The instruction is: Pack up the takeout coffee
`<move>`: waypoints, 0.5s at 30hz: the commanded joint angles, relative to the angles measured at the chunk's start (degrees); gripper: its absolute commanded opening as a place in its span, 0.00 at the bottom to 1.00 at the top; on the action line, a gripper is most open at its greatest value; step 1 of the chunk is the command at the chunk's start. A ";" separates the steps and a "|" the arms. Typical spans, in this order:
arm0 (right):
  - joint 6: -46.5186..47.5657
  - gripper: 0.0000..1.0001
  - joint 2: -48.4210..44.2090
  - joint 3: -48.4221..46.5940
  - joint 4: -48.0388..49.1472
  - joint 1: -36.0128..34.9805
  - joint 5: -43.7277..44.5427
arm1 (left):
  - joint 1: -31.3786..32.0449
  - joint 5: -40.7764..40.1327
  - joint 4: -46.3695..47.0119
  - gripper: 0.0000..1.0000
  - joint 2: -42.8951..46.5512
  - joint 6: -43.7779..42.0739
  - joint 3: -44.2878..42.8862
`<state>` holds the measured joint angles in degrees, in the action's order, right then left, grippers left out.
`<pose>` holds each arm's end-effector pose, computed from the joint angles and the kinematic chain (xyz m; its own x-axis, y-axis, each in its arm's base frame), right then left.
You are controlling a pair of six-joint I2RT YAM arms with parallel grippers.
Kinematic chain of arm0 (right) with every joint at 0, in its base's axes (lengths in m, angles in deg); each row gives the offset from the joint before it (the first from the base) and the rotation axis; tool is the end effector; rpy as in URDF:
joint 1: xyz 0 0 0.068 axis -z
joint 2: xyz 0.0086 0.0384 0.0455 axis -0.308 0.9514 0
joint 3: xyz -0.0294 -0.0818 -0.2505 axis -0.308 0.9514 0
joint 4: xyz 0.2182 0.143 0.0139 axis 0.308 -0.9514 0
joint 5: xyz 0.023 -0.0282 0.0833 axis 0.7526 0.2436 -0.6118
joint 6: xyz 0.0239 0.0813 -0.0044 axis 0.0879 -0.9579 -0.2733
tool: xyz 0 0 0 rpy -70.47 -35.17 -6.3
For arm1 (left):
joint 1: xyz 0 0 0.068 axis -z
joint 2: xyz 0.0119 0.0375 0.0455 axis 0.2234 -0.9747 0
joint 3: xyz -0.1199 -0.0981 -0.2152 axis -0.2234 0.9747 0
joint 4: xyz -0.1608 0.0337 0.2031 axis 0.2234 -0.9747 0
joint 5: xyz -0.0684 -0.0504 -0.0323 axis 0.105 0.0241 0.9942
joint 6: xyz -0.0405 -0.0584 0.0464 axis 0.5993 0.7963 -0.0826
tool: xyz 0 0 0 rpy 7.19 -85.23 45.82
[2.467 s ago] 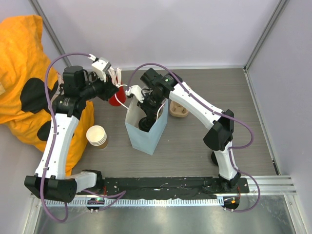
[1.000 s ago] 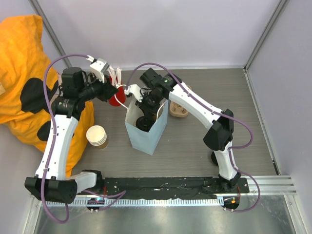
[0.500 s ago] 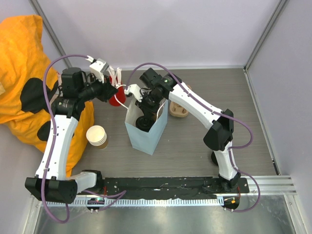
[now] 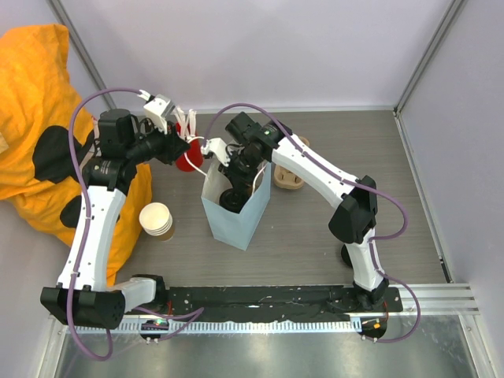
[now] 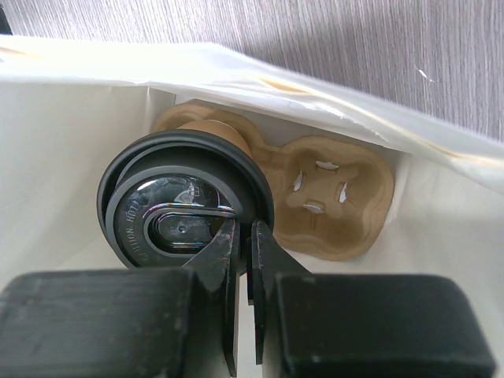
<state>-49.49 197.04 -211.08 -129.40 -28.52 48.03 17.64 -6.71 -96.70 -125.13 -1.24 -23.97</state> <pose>0.2898 0.3452 0.2843 -0.1928 -0.8104 -0.5532 -0.9810 0.1713 0.0909 0.2723 -0.0635 0.4024 -0.3589 0.0973 -0.9283 0.5989 0.7868 -0.1491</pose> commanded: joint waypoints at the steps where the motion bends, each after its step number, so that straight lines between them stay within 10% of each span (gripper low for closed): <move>1: -0.68 0.01 -1.16 0.20 1.37 -0.30 -0.30 | -0.60 1.37 2.46 0.18 1.41 0.93 0.03; 15: -0.68 0.01 -0.64 0.90 1.46 -0.30 -0.39 | -0.86 1.55 2.55 0.18 1.59 1.11 -0.06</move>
<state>-49.49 197.04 -210.43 -129.11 -28.52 48.03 17.27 -6.25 -96.68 -124.87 -1.04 -23.94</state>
